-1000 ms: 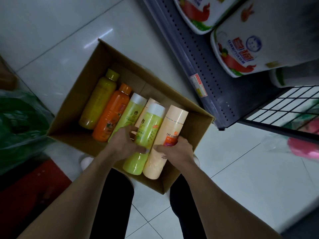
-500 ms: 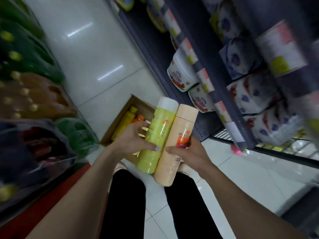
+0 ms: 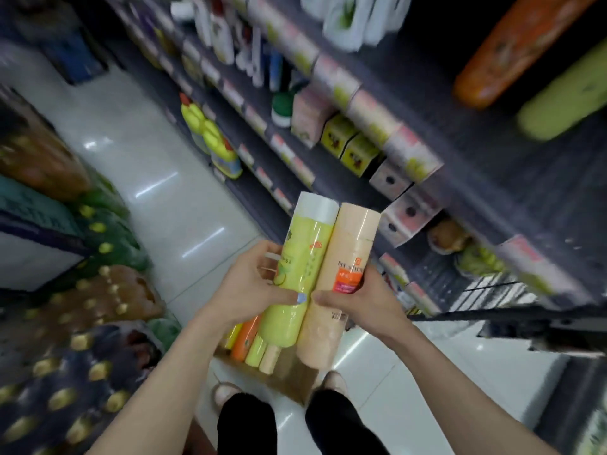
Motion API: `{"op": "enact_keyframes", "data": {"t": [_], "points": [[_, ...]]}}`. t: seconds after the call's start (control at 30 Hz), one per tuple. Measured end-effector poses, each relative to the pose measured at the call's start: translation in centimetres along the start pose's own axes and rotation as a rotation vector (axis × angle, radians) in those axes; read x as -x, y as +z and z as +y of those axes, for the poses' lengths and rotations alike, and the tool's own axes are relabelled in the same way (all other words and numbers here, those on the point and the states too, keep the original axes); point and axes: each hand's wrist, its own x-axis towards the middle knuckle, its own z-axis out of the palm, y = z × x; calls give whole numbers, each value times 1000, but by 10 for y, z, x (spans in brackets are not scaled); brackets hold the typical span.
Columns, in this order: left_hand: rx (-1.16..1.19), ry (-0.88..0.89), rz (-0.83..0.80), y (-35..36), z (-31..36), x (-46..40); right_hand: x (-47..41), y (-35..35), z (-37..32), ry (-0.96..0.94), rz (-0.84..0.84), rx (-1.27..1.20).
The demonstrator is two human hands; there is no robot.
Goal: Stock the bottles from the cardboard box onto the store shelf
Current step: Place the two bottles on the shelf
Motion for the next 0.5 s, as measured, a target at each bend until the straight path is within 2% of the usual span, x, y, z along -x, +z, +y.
{"op": "enact_keyframes", "data": {"t": [0.23,0.4,0.5], "points": [[-173,246,-52,12,96,23,45,-53,-60,-164,154,-24],[-170,378,-62,18,149,31,67,-87,-96,-255,212,9],[-189,455,-56,29,183,25,78,-111,-117,-292,314,6]]}}
